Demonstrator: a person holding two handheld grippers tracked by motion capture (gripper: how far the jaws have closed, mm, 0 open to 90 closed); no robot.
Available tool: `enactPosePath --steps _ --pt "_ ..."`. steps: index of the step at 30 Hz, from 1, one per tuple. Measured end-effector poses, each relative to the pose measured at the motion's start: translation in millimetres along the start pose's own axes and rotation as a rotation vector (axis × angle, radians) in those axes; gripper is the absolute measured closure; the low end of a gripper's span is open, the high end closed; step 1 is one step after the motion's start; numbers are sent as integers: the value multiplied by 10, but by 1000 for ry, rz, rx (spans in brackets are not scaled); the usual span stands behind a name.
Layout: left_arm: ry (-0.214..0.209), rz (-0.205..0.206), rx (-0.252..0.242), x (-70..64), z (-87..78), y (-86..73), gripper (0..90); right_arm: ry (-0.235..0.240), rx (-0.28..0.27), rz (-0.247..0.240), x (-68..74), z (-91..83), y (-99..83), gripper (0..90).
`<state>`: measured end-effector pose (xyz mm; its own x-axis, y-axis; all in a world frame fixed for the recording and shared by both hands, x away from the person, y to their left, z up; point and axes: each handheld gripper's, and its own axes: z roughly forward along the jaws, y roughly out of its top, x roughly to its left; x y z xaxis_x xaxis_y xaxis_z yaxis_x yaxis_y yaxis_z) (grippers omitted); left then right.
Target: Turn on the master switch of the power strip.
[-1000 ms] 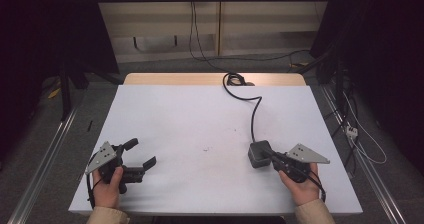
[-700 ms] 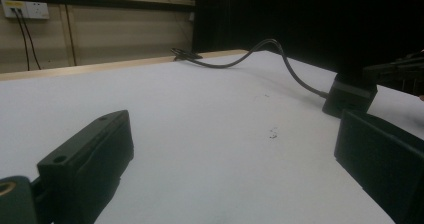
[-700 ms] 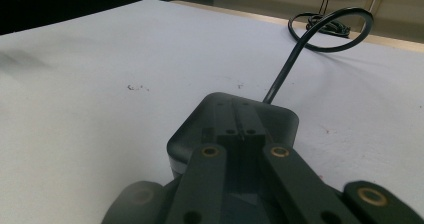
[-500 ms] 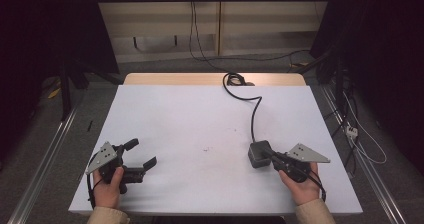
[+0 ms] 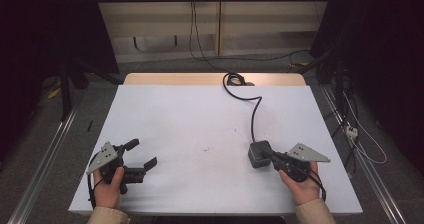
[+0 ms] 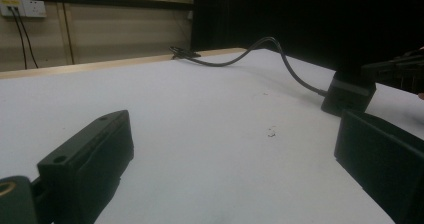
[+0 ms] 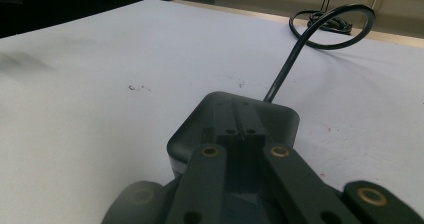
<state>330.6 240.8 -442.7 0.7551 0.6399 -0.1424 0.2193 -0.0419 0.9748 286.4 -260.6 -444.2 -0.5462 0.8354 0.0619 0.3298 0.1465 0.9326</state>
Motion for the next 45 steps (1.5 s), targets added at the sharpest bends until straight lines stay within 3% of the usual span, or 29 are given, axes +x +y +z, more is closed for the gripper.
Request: enactPosePath --steps 45 --pt "-3 2 -2 -15 6 -2 22 -16 16 -26 28 3 8 900"
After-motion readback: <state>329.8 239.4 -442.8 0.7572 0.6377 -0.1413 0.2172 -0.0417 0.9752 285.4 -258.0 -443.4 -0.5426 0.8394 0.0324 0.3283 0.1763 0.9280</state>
